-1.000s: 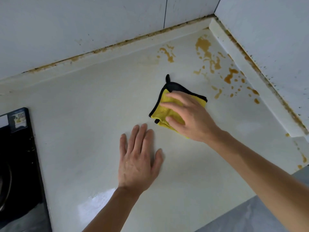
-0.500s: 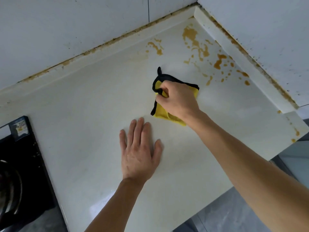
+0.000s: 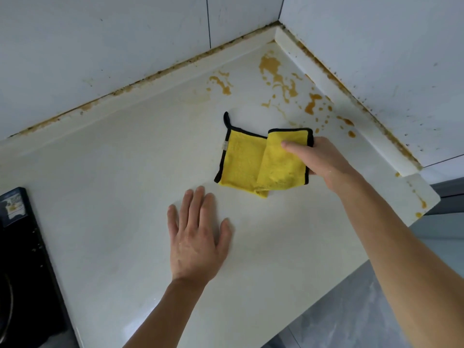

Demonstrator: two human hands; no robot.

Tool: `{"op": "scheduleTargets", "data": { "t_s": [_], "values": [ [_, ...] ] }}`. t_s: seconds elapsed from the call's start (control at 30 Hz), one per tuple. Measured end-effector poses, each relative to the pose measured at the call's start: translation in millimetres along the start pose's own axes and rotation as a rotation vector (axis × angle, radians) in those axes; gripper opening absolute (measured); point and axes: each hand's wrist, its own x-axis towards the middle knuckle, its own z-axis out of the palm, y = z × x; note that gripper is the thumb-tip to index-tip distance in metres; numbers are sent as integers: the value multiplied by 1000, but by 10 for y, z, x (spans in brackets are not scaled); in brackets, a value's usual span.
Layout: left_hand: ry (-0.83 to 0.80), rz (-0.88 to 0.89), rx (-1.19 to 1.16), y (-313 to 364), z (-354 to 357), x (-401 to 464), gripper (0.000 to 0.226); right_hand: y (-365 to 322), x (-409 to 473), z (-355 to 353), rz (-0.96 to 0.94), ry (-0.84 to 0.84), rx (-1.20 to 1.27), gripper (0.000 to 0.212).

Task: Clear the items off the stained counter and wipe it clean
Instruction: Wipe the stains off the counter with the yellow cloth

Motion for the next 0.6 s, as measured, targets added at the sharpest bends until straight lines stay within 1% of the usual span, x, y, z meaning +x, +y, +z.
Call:
{"op": "scheduleTargets", "data": {
  "t_s": [0.1,0.17,0.27,0.33,0.4,0.47,0.6],
  "values": [
    [-3,0,-1,0,-1,3,61,-9,-62,-25,-70,97,30,54],
    [-7,-2,-4,3,-5,1,62,-51,-107,-43,-84,137,55,55],
    [-4,-1,-6,7,-11,-4,63,-172,-194,-102,-39,93,142,59],
    [-7,-4,-11,8,-13,-3,63,-247,-259,-163,-67,61,192,62],
    [-13,-8,-13,11,-19,-1,63,-293,-312,-226,-151,81,222,62],
    [-15,-11,-16,17,-26,2,63,-344,-369,-300,-262,139,209,63],
    [-27,-9,-20,18,-32,1,63,-533,-524,-481,-488,261,116,54]
  ]
}}
